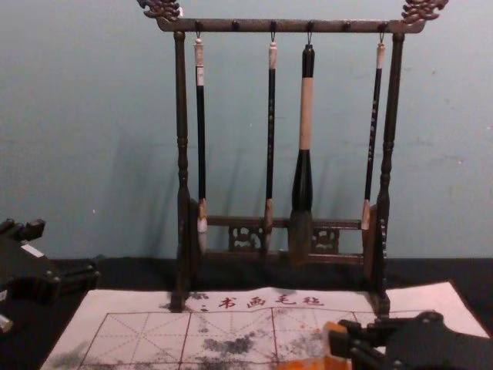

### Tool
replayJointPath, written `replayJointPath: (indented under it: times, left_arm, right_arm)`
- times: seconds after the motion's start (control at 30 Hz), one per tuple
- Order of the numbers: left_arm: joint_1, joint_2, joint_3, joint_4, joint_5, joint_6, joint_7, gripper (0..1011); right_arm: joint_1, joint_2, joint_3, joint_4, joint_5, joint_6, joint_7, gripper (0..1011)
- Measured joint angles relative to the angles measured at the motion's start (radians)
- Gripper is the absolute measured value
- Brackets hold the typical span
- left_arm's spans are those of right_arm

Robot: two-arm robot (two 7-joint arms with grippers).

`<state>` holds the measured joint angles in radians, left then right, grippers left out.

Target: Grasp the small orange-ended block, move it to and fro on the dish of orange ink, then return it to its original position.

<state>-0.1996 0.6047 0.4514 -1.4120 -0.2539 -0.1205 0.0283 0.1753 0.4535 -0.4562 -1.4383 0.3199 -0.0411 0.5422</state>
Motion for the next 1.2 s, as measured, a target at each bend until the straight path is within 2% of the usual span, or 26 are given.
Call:
replayJointPath:
  times: [0.3,0.43,0.67,0.7,0.87,1.03,1.2]
  left_arm:
    - [0.000,0.000,0.000,0.000,0.000,0.000,0.000,1001]
    - [0.000,0.000,0.000,0.000,0.000,0.000,0.000,1001]
    - [0.000,0.000,0.000,0.000,0.000,0.000,0.000,1002]
    - [0.000,0.000,0.000,0.000,0.000,0.000,0.000,1002]
    - [0.000,0.000,0.000,0.000,0.000,0.000,0.000,1001]
    - [0.000,0.000,0.000,0.000,0.000,0.000,0.000,1001]
    - [0.000,0.000,0.000,0.000,0.000,0.000,0.000,1001]
  right_arm:
    - [0.000,-0.005,0.018,-0.015,0.018,-0.002,-0.016,79]
    - [-0.020,0.002,0.051,-0.046,0.045,-0.005,-0.033,80]
    - [-0.072,0.031,0.117,-0.116,0.092,-0.022,-0.060,80]
    - [-0.072,0.031,0.117,-0.116,0.092,-0.022,-0.060,80]
    - [-0.126,0.066,0.162,-0.171,0.112,-0.026,-0.072,80]
    - [-0.164,0.095,0.184,-0.195,0.115,-0.026,-0.073,80]
    - [-0.185,0.107,0.193,-0.201,0.115,-0.026,-0.071,80]
